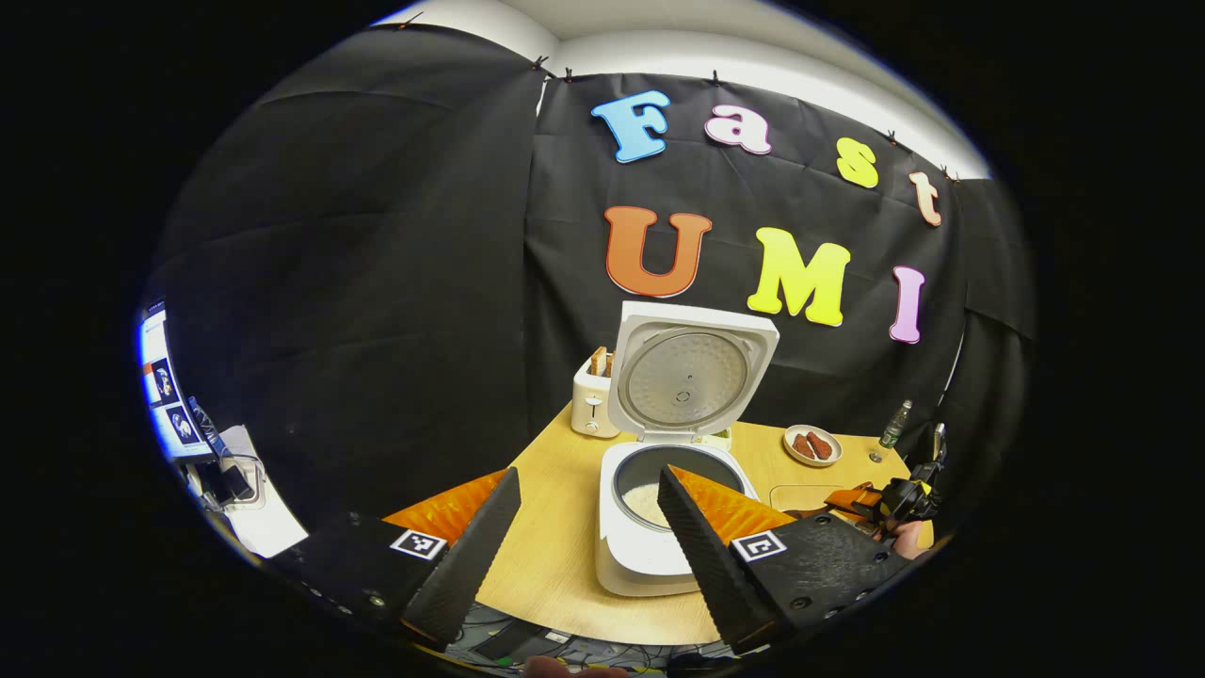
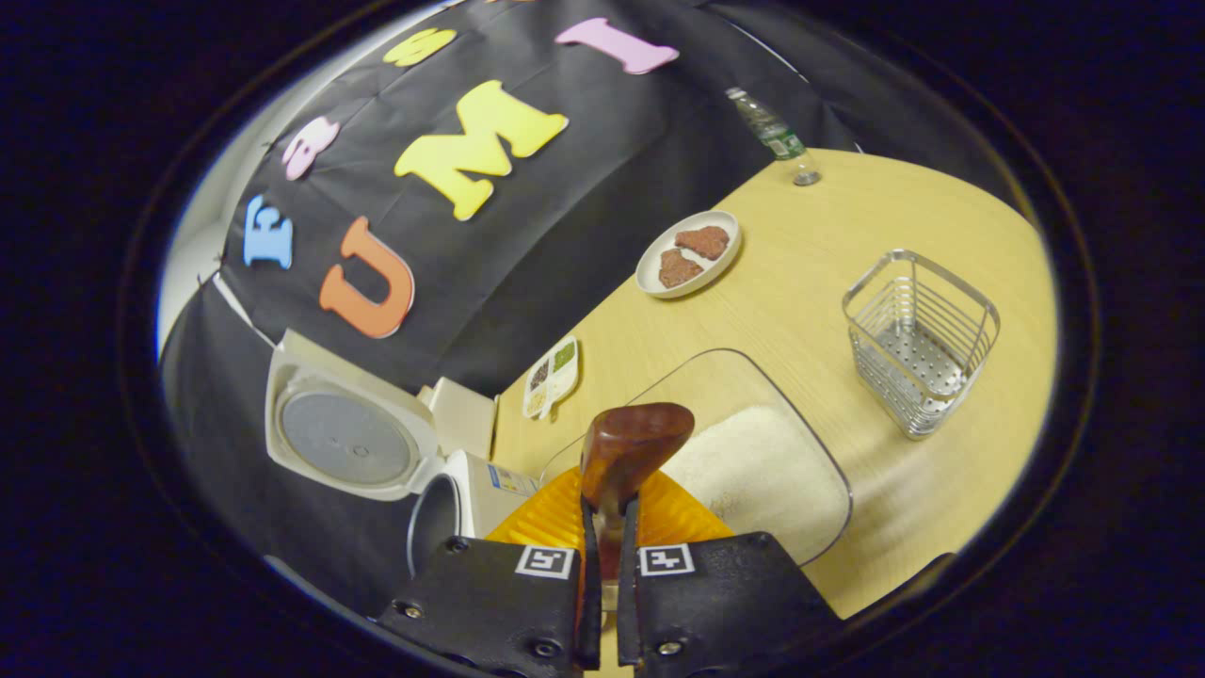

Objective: Close the left gripper, press the button to open the rice cooker; take a wooden spoon from the chopstick holder with the right hand, scoop a spoonful of rice and pour it into the rice cooker, then put the wooden spoon back into the chopstick holder.

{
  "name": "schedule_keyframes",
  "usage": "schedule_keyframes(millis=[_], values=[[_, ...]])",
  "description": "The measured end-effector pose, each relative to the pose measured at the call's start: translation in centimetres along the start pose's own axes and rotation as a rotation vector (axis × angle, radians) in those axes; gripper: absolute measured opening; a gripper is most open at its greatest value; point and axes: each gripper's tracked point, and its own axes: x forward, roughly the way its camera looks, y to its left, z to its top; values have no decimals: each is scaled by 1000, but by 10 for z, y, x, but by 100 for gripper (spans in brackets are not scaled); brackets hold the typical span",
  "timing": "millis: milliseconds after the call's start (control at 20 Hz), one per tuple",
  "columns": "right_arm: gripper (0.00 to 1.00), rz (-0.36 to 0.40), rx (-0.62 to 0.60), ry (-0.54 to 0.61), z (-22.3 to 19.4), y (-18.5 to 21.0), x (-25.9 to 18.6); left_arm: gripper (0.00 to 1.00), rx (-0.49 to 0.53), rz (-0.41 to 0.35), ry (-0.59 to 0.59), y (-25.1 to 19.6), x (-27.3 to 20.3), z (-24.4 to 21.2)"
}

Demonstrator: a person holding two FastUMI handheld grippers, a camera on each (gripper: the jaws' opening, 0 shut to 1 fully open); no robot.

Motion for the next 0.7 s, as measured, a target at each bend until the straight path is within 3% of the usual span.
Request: schedule_keyframes(millis=[350,700], values=[[12,80,169,-70,48,5,-39,94,5,-49,-28,-29,2,8],[12,188,150,-103,76,75,-66,95,10,-72,-66,-35,-5,11]])
